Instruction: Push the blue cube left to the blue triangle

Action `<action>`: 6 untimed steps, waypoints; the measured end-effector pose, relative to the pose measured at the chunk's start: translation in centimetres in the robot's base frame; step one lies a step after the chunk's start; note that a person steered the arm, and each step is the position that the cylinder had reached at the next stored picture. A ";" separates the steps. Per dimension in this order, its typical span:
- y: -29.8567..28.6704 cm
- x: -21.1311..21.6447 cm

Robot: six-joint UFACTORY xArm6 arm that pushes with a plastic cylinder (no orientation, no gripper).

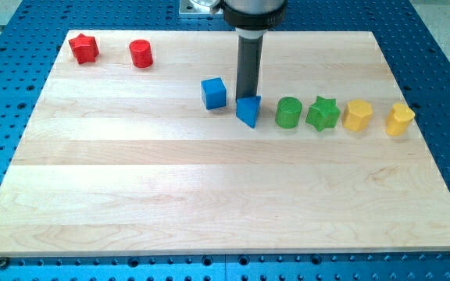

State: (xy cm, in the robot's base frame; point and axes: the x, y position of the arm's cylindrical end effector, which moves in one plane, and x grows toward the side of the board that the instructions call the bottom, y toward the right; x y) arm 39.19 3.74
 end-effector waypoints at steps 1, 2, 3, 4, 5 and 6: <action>0.0 0.2; 0.4 -3.7; -1.1 -5.2; -7.4 -2.0; -9.3 -0.5; -11.7 -4.0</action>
State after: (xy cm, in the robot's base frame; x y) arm 35.19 -8.00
